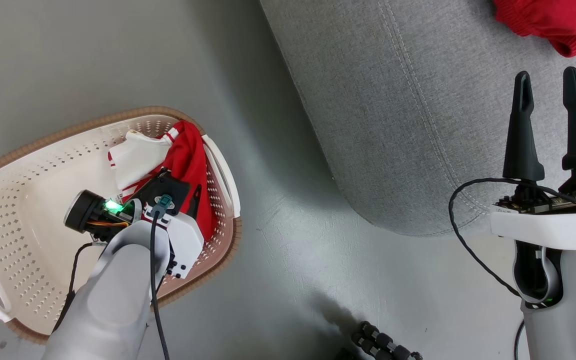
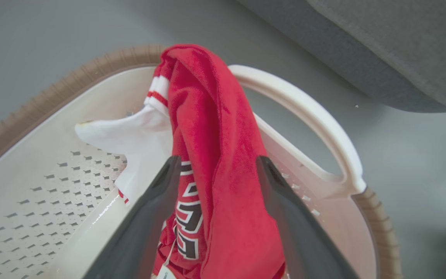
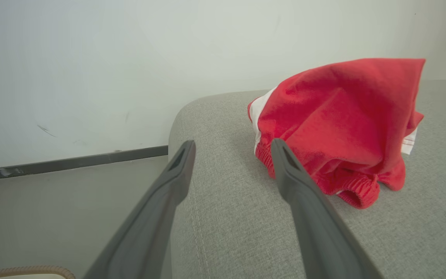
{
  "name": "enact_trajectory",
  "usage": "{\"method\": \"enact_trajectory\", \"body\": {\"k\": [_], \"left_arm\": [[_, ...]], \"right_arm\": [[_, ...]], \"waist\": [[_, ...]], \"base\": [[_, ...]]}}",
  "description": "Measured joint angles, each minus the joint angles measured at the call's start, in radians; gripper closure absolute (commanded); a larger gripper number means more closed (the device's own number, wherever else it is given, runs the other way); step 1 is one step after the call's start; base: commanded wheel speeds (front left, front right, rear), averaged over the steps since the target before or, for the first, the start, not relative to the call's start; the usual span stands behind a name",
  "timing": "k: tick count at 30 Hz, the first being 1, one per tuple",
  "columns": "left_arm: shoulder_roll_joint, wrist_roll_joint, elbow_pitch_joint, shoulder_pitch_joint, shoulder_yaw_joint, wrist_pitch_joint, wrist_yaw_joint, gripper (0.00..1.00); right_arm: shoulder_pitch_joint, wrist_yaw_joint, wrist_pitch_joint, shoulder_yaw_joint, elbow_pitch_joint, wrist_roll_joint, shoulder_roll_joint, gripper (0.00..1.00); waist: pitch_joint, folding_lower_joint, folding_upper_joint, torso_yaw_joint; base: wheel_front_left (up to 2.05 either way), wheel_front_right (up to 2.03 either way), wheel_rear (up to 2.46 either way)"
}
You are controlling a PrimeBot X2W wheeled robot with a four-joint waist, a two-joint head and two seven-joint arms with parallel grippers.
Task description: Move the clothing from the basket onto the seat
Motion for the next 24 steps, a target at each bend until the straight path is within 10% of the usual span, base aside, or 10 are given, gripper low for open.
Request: {"method": "enact_trajectory", "body": {"k": [19, 20, 24], "left_arm": [[-0.012, 0.0, 0.092, -0.064, 0.002, 0.042, 0.034, 0.0], [-0.014, 0.0, 0.096, -0.068, 0.0, 0.042, 0.032, 0.05], [-0.027, 0.0, 0.109, -0.078, -0.014, 0.042, 0.015, 0.82]], "right_arm": [[-0.003, 0.0, 0.0, 0.019, -0.001, 0.0, 0.0, 0.0], [-0.003, 0.0, 0.0, 0.019, -0.001, 0.0, 0.0, 0.0], [-0.017, 0.0, 0.0, 0.018, -0.001, 0.0, 0.0, 0.0]], "waist": [[0.029, 0.0, 0.0, -0.021], [0.03, 0.0, 0.0, -0.023], [0.035, 0.0, 0.0, -0.028]], "base": [[0.0, 0.0, 0.0], [0.0, 0.0, 0.0], [0.0, 0.0, 0.0]]}}
